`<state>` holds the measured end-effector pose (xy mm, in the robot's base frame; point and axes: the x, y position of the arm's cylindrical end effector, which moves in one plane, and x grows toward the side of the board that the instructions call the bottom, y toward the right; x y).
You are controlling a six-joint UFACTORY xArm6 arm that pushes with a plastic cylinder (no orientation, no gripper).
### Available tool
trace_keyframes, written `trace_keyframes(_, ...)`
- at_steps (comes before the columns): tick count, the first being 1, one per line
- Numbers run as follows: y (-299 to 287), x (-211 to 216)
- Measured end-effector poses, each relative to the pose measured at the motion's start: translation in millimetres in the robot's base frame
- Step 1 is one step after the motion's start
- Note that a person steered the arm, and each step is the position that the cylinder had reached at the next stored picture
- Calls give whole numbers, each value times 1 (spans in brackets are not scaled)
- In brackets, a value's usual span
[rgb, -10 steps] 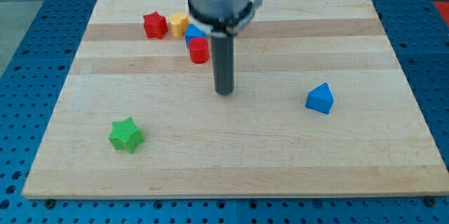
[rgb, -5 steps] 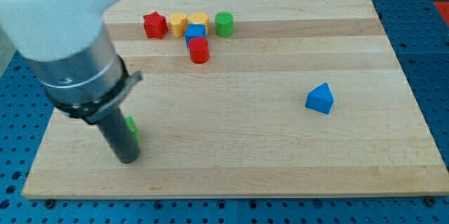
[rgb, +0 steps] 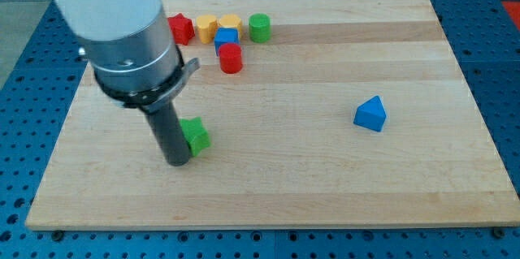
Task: Move the green star below the red circle
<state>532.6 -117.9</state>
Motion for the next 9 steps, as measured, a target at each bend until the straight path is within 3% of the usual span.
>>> trace_keyframes(4,16,-94)
trace_keyframes(6,28,-50)
trace_keyframes(9,43,-81)
